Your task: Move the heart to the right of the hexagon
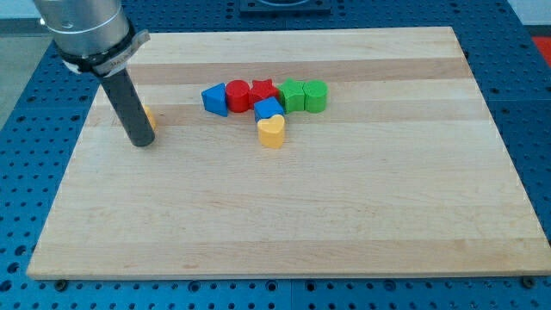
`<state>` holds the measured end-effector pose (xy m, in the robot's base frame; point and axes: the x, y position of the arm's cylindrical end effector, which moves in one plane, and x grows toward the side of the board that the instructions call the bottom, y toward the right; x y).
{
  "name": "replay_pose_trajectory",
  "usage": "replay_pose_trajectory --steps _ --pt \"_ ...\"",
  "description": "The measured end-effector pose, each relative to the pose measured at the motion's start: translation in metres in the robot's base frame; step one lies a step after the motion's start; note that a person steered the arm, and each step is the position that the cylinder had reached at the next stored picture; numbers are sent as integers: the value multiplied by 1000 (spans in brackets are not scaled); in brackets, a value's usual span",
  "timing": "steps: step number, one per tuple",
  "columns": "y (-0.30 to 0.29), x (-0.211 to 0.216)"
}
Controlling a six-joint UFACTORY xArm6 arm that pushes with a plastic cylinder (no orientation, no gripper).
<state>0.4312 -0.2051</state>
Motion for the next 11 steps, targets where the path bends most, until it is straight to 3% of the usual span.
replay_pose_trajectory --steps 1,3,5,7,11 --pt "15 8" --pt "126 43" --pt "244 32" --pt "246 4" --pt "161 12"
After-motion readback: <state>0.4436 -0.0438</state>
